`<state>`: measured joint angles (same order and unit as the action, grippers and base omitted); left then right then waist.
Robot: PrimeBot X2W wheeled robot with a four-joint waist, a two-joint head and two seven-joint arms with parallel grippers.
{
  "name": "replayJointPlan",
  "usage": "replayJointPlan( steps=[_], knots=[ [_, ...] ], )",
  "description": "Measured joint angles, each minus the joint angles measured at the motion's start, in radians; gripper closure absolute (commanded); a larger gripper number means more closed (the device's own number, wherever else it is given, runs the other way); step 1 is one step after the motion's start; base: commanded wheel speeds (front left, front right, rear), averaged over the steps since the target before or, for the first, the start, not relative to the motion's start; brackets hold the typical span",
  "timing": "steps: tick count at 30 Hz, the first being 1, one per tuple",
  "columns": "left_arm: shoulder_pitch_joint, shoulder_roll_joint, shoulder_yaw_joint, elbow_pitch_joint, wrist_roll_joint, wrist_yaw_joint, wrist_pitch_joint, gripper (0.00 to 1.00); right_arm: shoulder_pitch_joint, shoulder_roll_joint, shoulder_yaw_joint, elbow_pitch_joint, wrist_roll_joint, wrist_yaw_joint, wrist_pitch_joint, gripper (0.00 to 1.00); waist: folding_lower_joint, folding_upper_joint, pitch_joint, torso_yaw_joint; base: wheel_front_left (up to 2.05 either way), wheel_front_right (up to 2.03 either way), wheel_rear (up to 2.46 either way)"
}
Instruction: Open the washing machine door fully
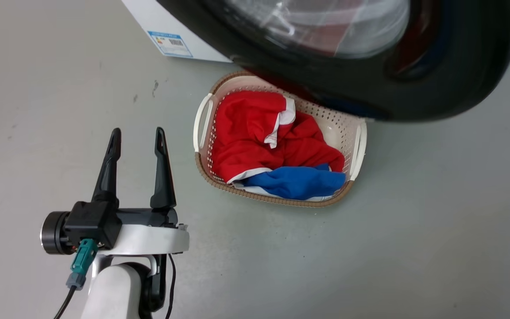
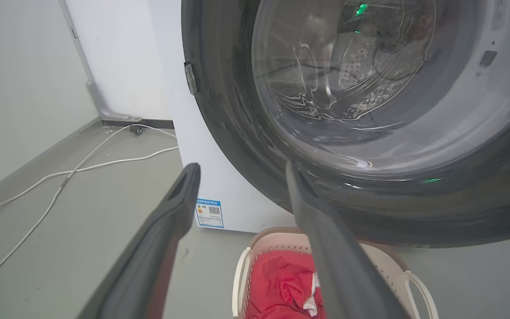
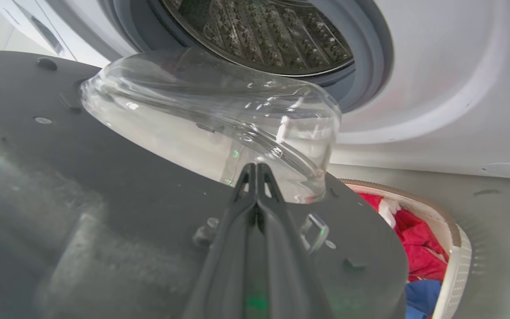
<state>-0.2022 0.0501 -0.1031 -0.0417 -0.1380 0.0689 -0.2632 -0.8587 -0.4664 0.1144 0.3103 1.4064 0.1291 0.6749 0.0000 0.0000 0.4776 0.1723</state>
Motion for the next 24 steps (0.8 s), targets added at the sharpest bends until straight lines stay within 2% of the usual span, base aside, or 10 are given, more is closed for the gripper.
replayJointPlan(
  steps=[11, 24],
  knots=[
    [0.030, 0.000, 0.025, 0.012, 0.019, -0.012, 0.000, 0.00, 0.286, 0.070, 0.046, -0.239, 0.038, 0.000, 0.000, 1.00, 0.0000, 0.0000, -0.057, -0.027, 0.00, 0.00, 0.00],
    [0.070, 0.000, 0.026, 0.021, 0.030, -0.014, 0.000, 0.00, 0.502, 0.159, 0.164, -0.384, 0.045, 0.000, -0.032, 1.00, 0.0000, 0.0000, -0.132, -0.030, 0.00, 0.00, 0.00]
  ],
)
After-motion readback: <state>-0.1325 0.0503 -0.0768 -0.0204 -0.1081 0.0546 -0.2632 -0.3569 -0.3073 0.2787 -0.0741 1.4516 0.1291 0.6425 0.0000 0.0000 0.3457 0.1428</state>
